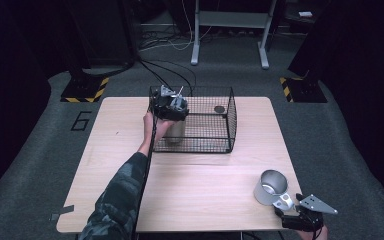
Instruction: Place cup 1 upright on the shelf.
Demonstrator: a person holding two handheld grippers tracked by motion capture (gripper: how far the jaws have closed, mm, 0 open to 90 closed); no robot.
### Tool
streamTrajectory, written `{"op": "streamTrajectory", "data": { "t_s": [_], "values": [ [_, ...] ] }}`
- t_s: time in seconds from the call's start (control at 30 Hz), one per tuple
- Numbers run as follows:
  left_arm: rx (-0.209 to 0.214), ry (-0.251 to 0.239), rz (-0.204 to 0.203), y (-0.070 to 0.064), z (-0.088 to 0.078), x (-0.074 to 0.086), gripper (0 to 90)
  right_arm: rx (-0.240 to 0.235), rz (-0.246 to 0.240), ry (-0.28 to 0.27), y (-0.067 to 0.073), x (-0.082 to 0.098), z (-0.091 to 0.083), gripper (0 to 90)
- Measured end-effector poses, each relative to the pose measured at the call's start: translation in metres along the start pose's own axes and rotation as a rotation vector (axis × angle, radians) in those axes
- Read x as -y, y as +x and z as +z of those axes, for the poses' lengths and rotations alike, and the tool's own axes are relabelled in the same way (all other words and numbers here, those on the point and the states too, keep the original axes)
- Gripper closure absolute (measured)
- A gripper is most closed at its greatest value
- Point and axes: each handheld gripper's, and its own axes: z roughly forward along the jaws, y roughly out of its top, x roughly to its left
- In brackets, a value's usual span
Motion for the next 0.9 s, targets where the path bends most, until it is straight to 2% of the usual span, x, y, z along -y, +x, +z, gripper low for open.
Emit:
{"op": "streamTrajectory", "data": {
  "t_s": [0.3,0.47,0.9],
  "values": [
    [0.0,0.011,-0.002,-0.001,0.004,0.003,4.1,-0.001,-0.004,-0.001,0.0,0.0,0.0,0.0],
    [0.0,0.005,-0.017,0.0,0.005,0.005,4.1,-0.001,-0.004,-0.001,0.0,0.0,0.0,0.0],
    [-0.003,0.005,-0.004,-0.004,0.0,0.013,4.0,0.0,-0.003,-0.001,0.0,0.0,0.0,0.0]
  ]
}}
